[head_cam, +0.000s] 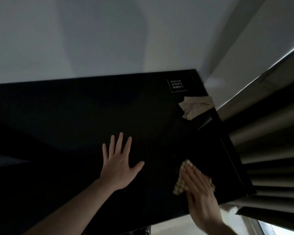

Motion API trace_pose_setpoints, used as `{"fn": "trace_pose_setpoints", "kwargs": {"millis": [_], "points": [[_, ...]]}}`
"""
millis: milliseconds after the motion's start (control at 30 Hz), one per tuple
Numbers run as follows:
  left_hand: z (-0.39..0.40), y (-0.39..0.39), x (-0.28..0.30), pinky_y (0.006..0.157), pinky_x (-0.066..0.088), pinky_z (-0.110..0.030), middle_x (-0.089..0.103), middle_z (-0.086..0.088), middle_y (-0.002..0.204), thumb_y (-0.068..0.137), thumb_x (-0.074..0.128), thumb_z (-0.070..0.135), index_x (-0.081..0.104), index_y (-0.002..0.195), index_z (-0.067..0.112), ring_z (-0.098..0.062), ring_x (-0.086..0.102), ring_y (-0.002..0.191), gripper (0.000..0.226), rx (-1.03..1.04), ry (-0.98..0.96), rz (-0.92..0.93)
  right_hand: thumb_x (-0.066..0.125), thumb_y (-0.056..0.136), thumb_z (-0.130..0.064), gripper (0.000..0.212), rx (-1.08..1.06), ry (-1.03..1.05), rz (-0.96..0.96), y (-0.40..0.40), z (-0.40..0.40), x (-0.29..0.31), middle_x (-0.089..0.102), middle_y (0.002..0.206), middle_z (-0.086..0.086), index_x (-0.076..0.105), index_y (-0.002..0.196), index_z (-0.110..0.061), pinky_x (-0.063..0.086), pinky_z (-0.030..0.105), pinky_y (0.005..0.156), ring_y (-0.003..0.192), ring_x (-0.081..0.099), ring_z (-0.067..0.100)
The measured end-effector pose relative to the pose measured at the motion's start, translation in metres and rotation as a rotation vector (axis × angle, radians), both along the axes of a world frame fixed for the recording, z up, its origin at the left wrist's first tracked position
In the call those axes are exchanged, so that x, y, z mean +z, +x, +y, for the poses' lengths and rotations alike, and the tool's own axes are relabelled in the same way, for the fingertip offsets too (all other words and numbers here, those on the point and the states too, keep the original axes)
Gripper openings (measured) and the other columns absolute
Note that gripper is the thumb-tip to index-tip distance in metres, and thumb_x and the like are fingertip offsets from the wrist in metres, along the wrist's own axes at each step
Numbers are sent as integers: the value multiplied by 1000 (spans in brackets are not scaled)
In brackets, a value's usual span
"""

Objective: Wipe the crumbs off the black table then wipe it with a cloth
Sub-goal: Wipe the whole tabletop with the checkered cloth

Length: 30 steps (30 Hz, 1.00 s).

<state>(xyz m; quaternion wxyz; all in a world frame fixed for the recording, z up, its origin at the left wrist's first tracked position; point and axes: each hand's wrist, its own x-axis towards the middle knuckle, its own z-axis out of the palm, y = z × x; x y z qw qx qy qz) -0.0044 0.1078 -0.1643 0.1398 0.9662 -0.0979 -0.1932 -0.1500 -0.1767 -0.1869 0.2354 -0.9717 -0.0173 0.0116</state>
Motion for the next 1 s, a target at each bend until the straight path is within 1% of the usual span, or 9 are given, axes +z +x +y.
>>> {"fn": "trace_pose_setpoints", "kwargs": {"millis": [133, 233, 300, 400, 500, 667, 800, 933, 1000], "points": [[0, -4, -3, 126, -12, -61, -43, -2, 162, 83, 22, 89, -23, 160, 28, -30, -38, 151, 108, -49, 67, 13, 52, 87, -15, 76, 26, -4, -23, -41, -22, 6, 44, 162, -8, 38, 158, -37, 38, 33, 116, 153, 34, 9], [0, -3, -3, 125, -13, -62, -45, -2, 161, 83, 21, 89, -24, 160, 28, -30, -40, 150, 108, -56, 84, 18, 50, 80, 12, 85, -93, 120, -28, 6, -37, 23, 50, 157, -9, 48, 151, -35, 33, 23, 121, 148, 38, -1], [-1, -3, -4, 125, -14, -61, -47, -2, 160, 83, 21, 89, -26, 159, 29, -30, -41, 149, 107, -57, 90, 19, 48, 81, 24, 85, -187, 193, -82, 60, -50, 29, 58, 146, -2, 54, 147, -29, 30, 29, 124, 144, 38, -10], [-1, -2, -6, 125, -14, -60, -46, -1, 161, 83, 19, 89, -25, 159, 30, -29, -41, 149, 106, -56, 100, 12, 48, 86, 18, 72, -278, 98, -137, 144, -85, 17, 47, 158, 11, 50, 152, -10, 31, 51, 124, 151, 35, 16], [-2, -5, -9, 126, -11, -60, -41, -1, 164, 82, 17, 90, -22, 160, 29, -29, -37, 152, 107, -45, 107, -29, 52, 89, 3, 67, -312, -63, -20, 181, -103, -3, 37, 164, 13, 45, 155, -11, 26, 56, 124, 153, 32, 35], [-5, -11, -12, 128, -4, -58, -27, -1, 170, 83, 24, 87, -10, 164, 29, -27, -28, 156, 106, 7, 86, -139, 48, 90, -12, 67, -350, -90, -47, 110, -77, -13, 34, 167, 5, 44, 157, -18, 24, 56, 125, 155, 30, 29], [-6, -13, -12, 128, 2, -60, -16, -5, 172, 83, 28, 86, 1, 165, 26, -29, -17, 159, 106, 13, 88, -164, 53, 85, -8, 71, -320, 6, 4, 18, -41, -5, 33, 168, -6, 49, 154, -27, 25, 55, 124, 157, 27, 20], [-5, -13, -9, 129, 5, -58, -10, -3, 174, 85, 32, 83, 11, 165, 27, -28, -13, 160, 100, 30, 67, -151, 57, 77, -8, 68, -87, 105, -13, -23, 1, 3, 37, 163, -21, 63, 142, -25, 29, 28, 122, 150, 40, 16], [-4, -12, -7, 129, 5, -57, -9, -1, 174, 85, 34, 81, 12, 164, 28, -26, -14, 160, 98, 41, 48, -134, 55, 80, 0, 76, -67, 232, 44, 1, 18, 16, 42, 159, -26, 57, 146, -38, 34, 27, 120, 148, 41, 6]]}}
